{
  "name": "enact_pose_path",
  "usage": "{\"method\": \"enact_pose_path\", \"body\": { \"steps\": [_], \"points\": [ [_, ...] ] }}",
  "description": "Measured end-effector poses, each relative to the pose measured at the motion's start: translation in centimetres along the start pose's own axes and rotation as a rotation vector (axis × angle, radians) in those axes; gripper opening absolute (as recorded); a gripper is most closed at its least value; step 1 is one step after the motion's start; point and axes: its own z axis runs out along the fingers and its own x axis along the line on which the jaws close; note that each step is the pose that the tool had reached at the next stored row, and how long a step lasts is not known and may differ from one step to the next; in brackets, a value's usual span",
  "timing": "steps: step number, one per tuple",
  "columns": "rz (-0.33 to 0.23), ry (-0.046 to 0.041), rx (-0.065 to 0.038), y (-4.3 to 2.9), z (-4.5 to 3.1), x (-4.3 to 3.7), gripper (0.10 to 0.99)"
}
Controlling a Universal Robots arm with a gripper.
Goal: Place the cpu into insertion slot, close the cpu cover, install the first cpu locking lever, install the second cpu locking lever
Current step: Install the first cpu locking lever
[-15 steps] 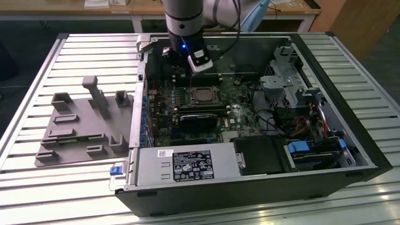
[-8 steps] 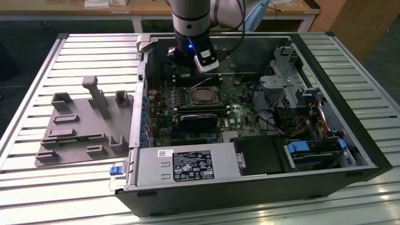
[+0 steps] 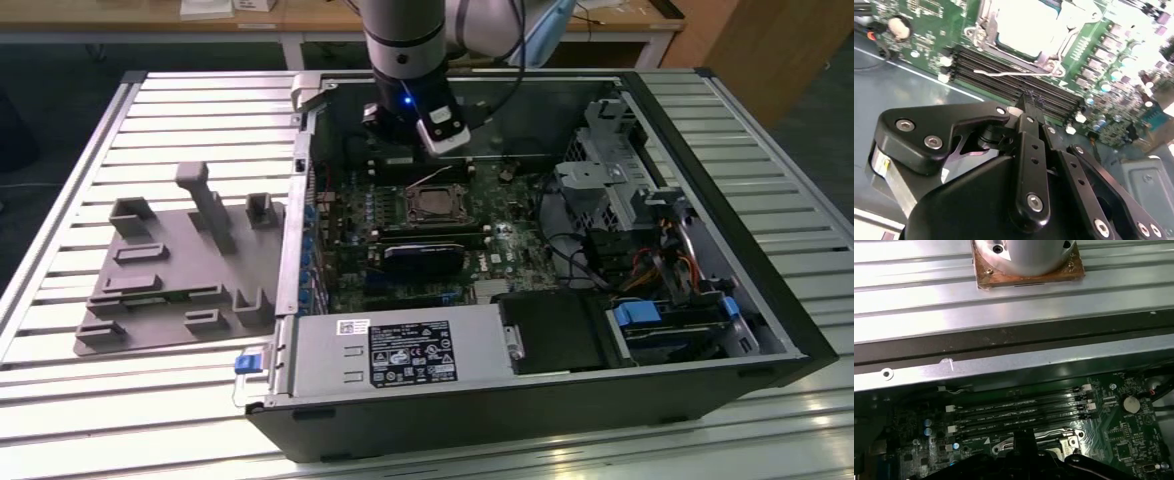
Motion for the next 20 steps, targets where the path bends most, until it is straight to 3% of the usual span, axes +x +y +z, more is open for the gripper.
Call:
{"method": "enact_pose_path", "body": {
  "steps": [3,7,13,17,20],
  "points": [
    [-0.007,-0.0282,-0.005,-0.06,0.13,0.04,0.102],
    [-0.012,-0.0480,-0.009,-0.16,0.45,0.07,0.102],
    [-0.020,-0.0881,-0.016,-0.25,0.80,0.13,0.102],
    [0.007,-0.0997,-0.010,-0.28,0.87,0.14,0.102],
    [0.009,-0.1002,-0.009,-0.28,0.87,0.14,0.102]
  ]
}}
